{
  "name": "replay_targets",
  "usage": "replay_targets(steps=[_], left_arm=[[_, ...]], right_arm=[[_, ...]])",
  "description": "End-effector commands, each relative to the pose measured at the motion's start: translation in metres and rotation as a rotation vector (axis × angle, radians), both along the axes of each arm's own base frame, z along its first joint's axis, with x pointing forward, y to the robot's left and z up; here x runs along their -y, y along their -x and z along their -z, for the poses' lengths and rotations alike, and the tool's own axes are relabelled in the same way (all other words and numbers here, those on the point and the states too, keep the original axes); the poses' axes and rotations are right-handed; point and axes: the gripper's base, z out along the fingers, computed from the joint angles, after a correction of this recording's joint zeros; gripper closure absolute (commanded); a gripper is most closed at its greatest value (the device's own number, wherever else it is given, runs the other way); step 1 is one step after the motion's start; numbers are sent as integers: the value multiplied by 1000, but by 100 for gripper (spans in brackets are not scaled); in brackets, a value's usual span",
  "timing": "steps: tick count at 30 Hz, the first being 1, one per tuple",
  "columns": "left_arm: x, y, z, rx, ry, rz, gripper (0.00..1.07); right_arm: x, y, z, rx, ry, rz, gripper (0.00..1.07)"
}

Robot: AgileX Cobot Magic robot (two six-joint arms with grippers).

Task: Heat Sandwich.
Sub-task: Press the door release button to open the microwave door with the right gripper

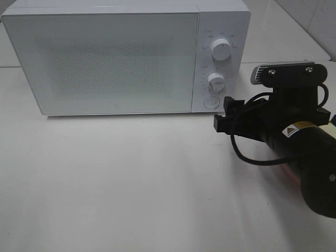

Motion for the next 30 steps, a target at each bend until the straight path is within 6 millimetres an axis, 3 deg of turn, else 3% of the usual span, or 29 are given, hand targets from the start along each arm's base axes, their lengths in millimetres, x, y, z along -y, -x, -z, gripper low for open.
replay_targets(steps=[1,15,23,30], left_arm=[[0,3,0,34,2,-5,9],[0,3,0,33,1,-5,9],[0,3,0,33,1,-5,9],[0,3,0,33,1,-5,9]], right_arm=[[-9,1,1,14,5,12,31],[-20,1,6,-18,-29,10,31],[-20,2,9,-65,-331,103,31],[-22,3,11,-117,-739,241,31]])
